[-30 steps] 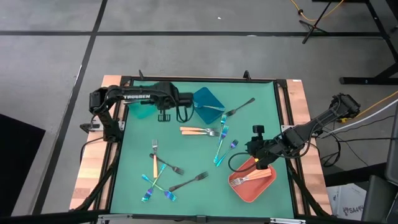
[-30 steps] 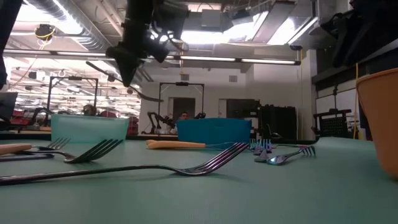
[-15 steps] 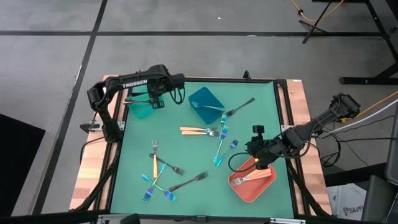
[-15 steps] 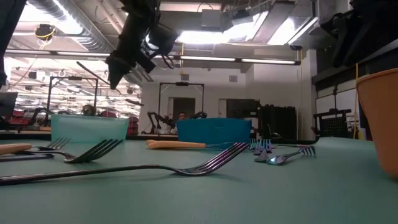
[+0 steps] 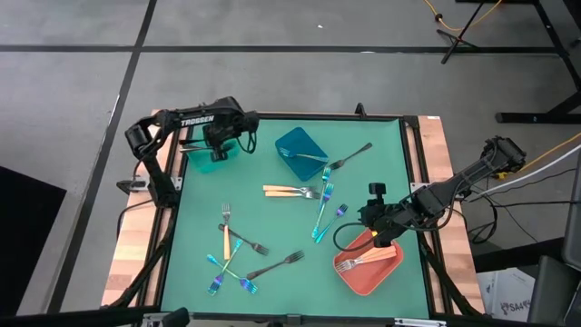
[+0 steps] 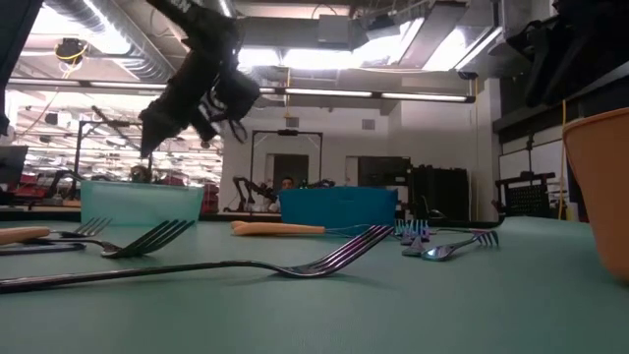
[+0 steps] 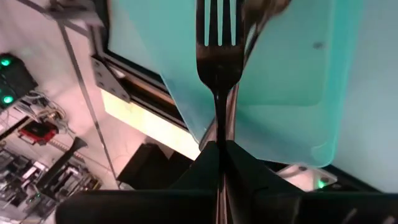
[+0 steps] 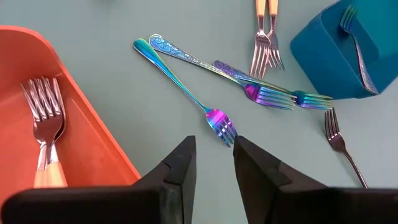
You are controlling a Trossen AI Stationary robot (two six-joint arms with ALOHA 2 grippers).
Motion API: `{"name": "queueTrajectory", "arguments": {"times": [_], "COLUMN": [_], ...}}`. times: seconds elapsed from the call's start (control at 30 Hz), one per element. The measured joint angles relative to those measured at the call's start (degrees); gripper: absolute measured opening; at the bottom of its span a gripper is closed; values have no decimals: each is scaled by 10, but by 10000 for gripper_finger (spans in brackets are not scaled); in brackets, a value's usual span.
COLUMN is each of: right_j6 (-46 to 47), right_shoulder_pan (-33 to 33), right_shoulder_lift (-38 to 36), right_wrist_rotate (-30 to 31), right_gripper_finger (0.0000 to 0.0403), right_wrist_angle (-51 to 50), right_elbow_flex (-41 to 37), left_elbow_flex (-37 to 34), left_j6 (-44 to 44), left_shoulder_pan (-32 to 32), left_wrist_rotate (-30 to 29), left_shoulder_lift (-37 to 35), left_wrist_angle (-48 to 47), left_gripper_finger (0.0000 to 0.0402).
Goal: Sort silverware by color (type)
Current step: Put the black fork into the green bin
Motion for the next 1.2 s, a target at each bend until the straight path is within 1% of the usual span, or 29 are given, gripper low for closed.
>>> {"name": "queueTrajectory", "arguments": {"times": [0.23, 0.47, 0.83, 1.2], "right_j6": [0, 0, 0, 0], "right_shoulder_pan": [0, 0, 0, 0], "right_shoulder_lift": [0, 0, 0, 0], "right_wrist_rotate": [5, 5, 6, 6], "right_gripper_finger": [97, 97, 97, 97], "right_wrist_angle": [0, 0, 0, 0], "right_elbow_flex": [0, 0, 0, 0], "left_elbow_flex": [-70, -110, -113, -113], "left_j6": [57, 105, 138, 135], "left_shoulder_pan": [12, 22, 30, 30], "left_wrist_rotate": [0, 0, 6, 6], "left_shoulder_lift": [0, 0, 0, 0], "left_wrist_angle": [61, 126, 203, 207], "left_gripper_finger": [6, 6, 10, 39]}}
